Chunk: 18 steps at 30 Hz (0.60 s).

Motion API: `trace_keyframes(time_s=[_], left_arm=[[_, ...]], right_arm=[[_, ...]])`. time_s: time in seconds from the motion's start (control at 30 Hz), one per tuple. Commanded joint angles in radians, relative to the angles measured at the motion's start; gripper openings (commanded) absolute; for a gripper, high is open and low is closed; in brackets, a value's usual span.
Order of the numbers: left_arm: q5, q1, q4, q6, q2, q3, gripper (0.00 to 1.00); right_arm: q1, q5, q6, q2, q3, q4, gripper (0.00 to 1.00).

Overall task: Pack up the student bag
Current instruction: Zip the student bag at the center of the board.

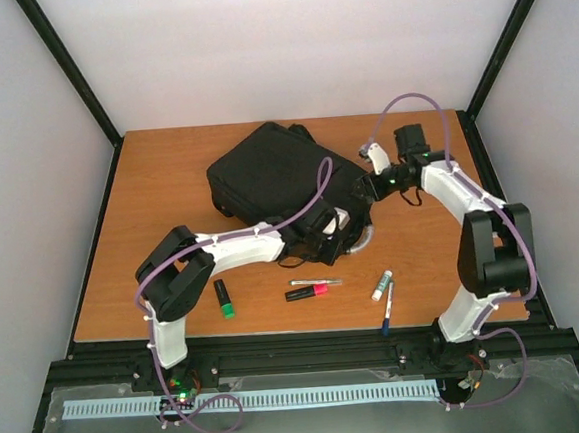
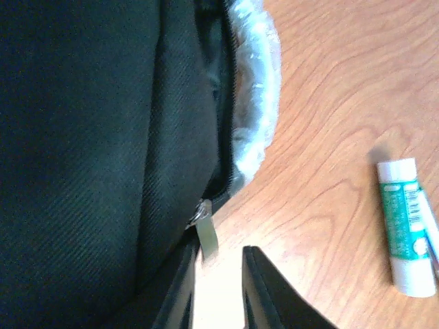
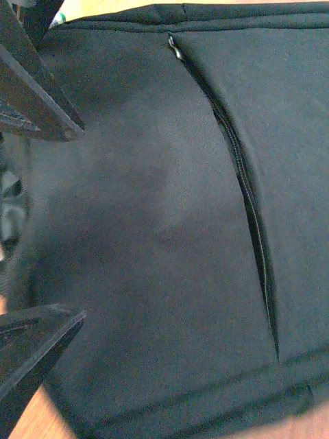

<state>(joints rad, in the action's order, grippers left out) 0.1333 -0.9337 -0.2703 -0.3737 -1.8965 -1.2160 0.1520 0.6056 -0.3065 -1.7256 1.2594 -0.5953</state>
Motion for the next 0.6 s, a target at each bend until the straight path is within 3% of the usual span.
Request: trace_keyframes(time_s=[0.0, 0.1, 0.23, 0.37, 0.57], left_arm=[[0.011, -0.004, -0.058, 0.028, -0.017, -0.106, 0.27], [0.039, -0.003, -0.091, 0.041, 0.018, -0.107, 0.36], [0.045, -0.004, -0.166, 0.057, 0.102, -0.102, 0.39], [0.001, -0.003, -0.25, 0.035, 0.187, -0.092, 0.42], [-0.07, -0.004, -0.254, -0.08, 0.286, -0.022, 0.47]], right_arm=[[-0.026, -0.077, -0.029, 0.117, -0.02, -0.059, 0.67], [-0.031, -0.178, -0.041, 0.236, -0.098, -0.029, 0.68], [-0.034, -0.244, -0.085, 0.414, -0.211, -0.003, 0.71], [-0.034, -0.218, -0.147, 0.541, -0.28, -0.051, 0.75], [-0.032, -0.114, -0.272, 0.555, -0.316, -0.24, 0.74]])
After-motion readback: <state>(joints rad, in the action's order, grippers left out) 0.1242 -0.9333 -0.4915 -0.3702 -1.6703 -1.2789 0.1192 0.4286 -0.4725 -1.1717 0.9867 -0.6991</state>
